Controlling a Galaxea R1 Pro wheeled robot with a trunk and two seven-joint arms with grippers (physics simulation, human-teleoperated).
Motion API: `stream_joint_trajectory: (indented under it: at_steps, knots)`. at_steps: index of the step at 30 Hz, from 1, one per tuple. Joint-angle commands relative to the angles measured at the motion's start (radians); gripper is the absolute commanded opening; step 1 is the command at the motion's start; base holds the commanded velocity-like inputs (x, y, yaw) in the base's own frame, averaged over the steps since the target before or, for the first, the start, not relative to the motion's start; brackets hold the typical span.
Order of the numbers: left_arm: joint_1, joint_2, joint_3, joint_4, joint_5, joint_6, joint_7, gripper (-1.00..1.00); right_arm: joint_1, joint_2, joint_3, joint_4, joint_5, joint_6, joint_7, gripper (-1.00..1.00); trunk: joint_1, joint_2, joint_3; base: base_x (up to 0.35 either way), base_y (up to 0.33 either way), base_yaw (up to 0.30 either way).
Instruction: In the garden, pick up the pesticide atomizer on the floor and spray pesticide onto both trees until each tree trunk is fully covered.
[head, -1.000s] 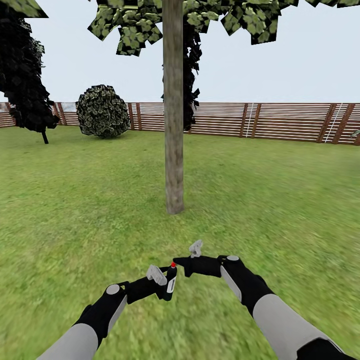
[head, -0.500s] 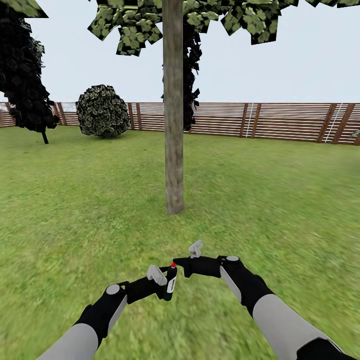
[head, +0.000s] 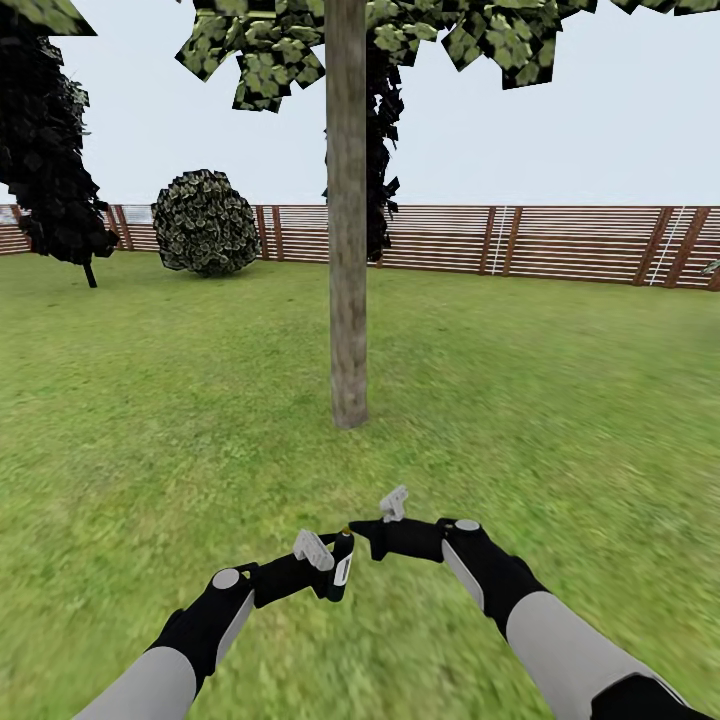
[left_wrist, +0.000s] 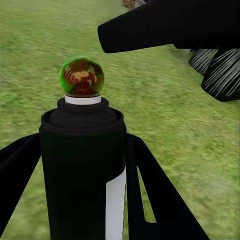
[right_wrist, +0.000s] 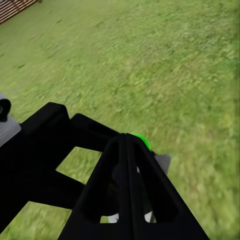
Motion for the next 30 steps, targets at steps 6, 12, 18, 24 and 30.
stream_joint_trajectory:
  at_steps: [6, 12, 18, 24, 30]
  knots:
    - [0.0, 0.0, 0.0, 0.0, 0.001, -0.001, 0.0, -1.0, 0.0, 0.001, 0.0, 0.003, 0.0, -0.003, 0.0, -1.0, 0.0, 0.0, 0.0, 0.0, 0.0, 0.0]
    - [0.0, 0.0, 0.0, 0.0, 0.001, 0.0, 0.0, -1.0, -0.011, -0.015, -0.004, -0.003, 0.0, 0.002, -0.048, -1.0, 0.0, 0.0, 0.0, 0.0, 0.0, 0.0]
    - [0.0, 0.0, 0.001, 0.0, 0.001, -0.001, 0.001, -1.0, -0.075, -0.122, -0.008, -0.004, -0.001, 0.01, -0.238, -1.0, 0.0, 0.0, 0.0, 0.0, 0.0, 0.0]
    - [0.0, 0.0, 0.001, 0.0, 0.001, -0.001, 0.001, -1.0, -0.091, -0.239, -0.011, -0.002, -0.003, 0.012, -0.332, 1.0, 0.0, 0.0, 0.0, 0.0, 0.0, 0.0]
    - [0.0, 0.0, 0.004, -0.002, 0.001, -0.003, 0.007, -1.0, -0.093, -0.323, -0.074, 0.126, -0.004, -0.006, -0.546, 1.0, 0.0, 0.0, 0.0, 0.0, 0.0, 0.0]
